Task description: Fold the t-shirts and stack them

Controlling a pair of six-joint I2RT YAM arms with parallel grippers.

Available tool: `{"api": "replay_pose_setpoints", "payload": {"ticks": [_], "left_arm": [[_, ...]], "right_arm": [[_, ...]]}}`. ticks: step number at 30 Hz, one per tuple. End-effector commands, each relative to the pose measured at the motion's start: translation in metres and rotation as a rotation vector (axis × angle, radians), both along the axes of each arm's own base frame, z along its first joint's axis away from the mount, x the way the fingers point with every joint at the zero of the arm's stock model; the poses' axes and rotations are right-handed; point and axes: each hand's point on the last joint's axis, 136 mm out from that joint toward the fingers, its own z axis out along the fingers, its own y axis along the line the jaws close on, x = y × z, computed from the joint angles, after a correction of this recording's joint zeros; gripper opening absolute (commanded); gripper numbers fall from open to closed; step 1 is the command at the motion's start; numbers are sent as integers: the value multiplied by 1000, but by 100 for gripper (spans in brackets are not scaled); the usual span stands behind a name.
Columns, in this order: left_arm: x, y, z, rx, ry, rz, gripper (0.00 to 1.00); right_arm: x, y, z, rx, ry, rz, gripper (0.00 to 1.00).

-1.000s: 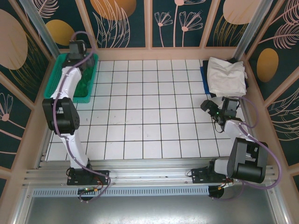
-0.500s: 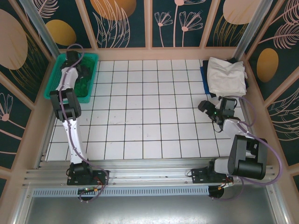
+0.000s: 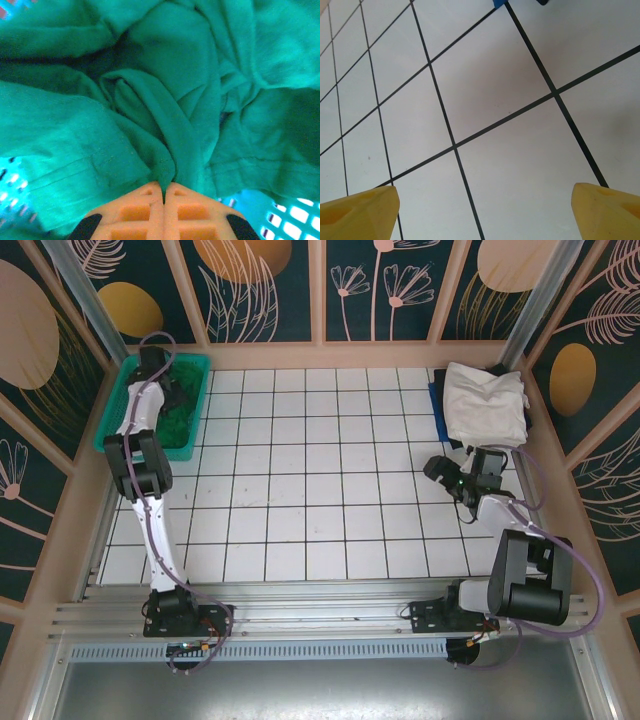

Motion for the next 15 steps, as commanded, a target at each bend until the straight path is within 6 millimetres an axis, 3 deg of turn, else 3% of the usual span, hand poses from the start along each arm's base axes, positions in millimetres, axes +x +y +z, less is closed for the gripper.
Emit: {"api": "replay_pose_setpoints", "payload": {"ticks": [1,6,8,9,12,14,15], "left_arm": [[-7,-5,119,25,-189,-11,0],[-25,-9,191,33,-310,-7,0],[-31,-20,235,-6,-409,-34,0],[-35,-26,261,-30,-472,-48,0],[-56,-57,367,-140,-761,-137,0],[-82,-86,444,-242,-997,-251,0],[-97,-98,472,-289,-1079,-298,0]], "right_arm": [[7,5,27,-6,-74,34,89],[6,8,37,10,-102,40,88],[6,11,43,21,-114,46,86],[6,11,45,25,-121,49,85],[6,15,54,42,-141,62,83],[6,18,62,52,-163,68,81],[6,19,66,57,-174,70,81]]}}
